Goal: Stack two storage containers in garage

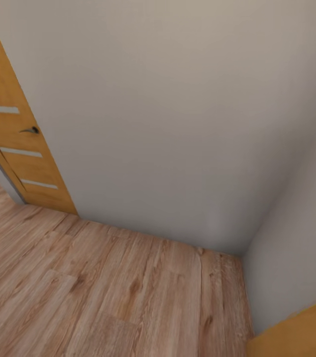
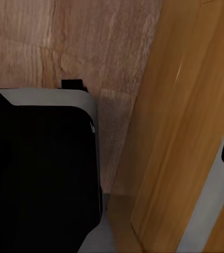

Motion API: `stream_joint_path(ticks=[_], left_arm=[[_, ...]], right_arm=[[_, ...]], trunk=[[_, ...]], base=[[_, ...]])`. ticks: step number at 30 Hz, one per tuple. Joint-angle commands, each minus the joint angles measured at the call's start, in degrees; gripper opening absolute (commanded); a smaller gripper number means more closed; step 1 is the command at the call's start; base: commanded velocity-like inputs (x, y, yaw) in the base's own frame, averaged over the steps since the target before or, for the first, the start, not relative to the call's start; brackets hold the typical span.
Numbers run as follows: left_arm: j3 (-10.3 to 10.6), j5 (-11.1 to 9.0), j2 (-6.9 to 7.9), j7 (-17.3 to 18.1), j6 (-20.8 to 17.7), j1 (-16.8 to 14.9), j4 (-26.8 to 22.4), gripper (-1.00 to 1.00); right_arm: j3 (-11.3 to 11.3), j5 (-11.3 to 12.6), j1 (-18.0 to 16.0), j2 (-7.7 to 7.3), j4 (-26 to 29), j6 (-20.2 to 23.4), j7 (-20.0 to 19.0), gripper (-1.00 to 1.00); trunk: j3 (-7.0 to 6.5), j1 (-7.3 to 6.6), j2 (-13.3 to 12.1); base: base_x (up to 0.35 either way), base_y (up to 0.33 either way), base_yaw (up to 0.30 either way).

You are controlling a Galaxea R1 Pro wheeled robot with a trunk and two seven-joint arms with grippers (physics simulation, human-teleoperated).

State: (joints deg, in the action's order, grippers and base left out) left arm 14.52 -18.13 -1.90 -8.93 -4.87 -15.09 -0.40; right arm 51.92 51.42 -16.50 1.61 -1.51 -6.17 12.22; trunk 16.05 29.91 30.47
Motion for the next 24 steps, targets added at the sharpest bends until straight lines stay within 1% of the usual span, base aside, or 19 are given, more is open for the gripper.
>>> stream_joint_path(ticks=[1, 17, 22, 24], left_arm=[[0.5, -0.5, 0.0, -0.2, -0.2, 0.0, 0.0, 1.0], [0.5, -0.5, 0.06, -0.2, -0.2, 0.0, 0.0, 1.0], [0.5, -0.5, 0.06, -0.2, -0.2, 0.0, 0.0, 1.0], [0.5, -0.5, 0.06, -0.2, -0.2, 0.0, 0.0, 1.0]], right_arm=[[0.5, 0.5, 0.0, 0.06, -0.2, -0.2, 0.0, 1.0], [0.5, 0.5, 0.0, 0.06, -0.2, -0.2, 0.0, 1.0], [0.5, 0.5, 0.0, 0.06, -0.2, -0.2, 0.1, 1.0], [0.5, 0.5, 0.0, 0.06, -0.2, -0.2, 0.1, 1.0]], trunk=[[0.08, 0.05, 0.1], [0.08, 0.05, 0.1], [0.08, 0.05, 0.1], [0.08, 0.05, 0.1]], base=[[0.294, 0.0, 0.013], [0.317, 0.0, 0.001], [0.161, 0.0, 0.01], [0.039, 0.0, 0.155]])
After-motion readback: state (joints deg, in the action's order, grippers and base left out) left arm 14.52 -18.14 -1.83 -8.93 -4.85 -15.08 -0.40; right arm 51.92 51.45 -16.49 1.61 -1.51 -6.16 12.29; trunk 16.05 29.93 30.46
